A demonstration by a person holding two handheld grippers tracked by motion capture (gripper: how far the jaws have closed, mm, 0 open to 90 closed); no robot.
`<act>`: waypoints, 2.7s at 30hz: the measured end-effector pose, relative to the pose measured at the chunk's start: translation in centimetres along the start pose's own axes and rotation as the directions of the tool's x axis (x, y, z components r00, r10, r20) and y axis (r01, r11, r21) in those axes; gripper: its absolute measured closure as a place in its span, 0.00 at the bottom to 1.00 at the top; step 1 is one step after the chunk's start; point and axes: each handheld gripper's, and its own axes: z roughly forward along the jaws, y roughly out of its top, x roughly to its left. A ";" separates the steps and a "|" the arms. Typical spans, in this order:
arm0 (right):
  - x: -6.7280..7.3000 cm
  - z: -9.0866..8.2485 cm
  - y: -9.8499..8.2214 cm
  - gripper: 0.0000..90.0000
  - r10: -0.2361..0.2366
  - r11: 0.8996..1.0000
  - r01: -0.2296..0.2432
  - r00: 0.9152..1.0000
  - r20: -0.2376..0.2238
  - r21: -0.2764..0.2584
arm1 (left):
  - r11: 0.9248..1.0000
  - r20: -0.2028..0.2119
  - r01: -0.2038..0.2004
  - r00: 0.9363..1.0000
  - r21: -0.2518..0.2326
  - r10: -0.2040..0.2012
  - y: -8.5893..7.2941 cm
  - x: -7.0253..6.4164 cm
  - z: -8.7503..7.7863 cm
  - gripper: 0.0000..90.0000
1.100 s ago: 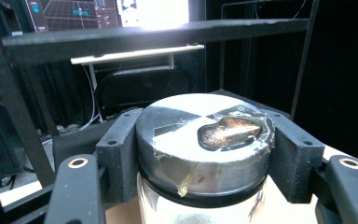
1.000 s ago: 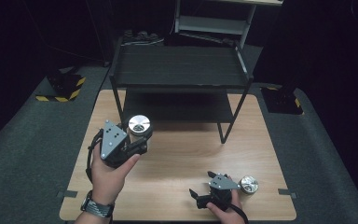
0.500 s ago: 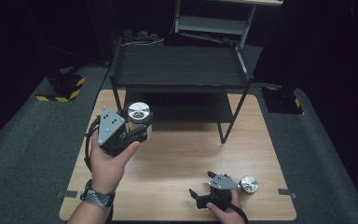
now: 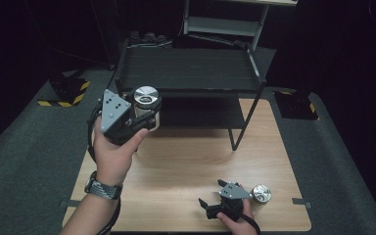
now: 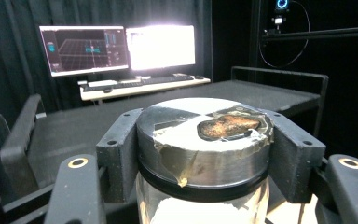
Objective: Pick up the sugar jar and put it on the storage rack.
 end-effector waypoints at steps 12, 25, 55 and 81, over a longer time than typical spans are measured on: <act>0.0 0.0 0.0 0.01 -0.002 1.000 0.002 1.000 -0.003 -0.004 | 0.999 -0.013 0.024 1.000 -0.031 -0.025 2.3 0.2 2.4 0.39; 0.0 0.1 0.0 0.01 0.000 1.000 0.000 1.000 -0.008 -0.006 | 0.998 -0.057 0.046 0.997 -0.039 -0.049 3.4 0.6 5.8 0.39; -0.3 0.0 -0.2 0.01 0.005 1.000 -0.006 1.000 -0.017 -0.016 | 0.997 -0.127 0.070 0.989 -0.036 -0.074 3.4 2.2 12.3 0.39; -0.2 0.0 -0.2 0.01 0.002 1.000 -0.002 1.000 -0.025 -0.013 | 0.999 -0.118 0.048 0.992 -0.026 -0.050 2.8 2.0 13.3 0.39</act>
